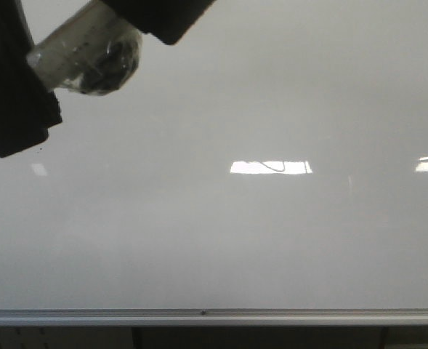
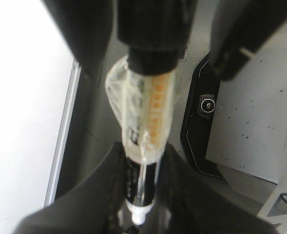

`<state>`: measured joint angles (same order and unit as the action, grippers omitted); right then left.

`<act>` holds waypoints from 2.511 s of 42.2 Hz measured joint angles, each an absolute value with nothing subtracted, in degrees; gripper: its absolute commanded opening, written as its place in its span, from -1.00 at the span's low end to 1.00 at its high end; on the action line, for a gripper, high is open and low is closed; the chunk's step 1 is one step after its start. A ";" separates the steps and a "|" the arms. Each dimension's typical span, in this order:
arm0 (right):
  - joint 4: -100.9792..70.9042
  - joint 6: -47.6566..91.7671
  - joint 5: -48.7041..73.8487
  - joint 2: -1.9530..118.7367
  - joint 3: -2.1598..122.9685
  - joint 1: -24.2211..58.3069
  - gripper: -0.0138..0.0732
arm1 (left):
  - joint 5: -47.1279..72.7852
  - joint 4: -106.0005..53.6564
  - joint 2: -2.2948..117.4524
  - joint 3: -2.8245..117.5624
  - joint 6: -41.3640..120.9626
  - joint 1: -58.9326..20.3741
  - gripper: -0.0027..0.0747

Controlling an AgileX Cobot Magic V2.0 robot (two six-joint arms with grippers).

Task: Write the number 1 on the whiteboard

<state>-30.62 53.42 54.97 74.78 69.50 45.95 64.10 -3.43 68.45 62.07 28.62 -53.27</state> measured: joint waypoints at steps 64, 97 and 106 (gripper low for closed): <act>-4.01 11.86 64.89 65.60 69.63 31.22 -0.88 | 60.10 -3.46 52.31 58.50 16.00 -29.73 0.62; 2.27 -8.82 55.08 31.34 38.39 10.09 -0.88 | 58.85 -4.89 49.16 53.94 9.11 -10.39 0.62; 2.05 -8.82 49.29 31.34 37.54 10.09 -0.88 | 58.85 -4.89 49.16 53.94 9.11 -10.39 0.62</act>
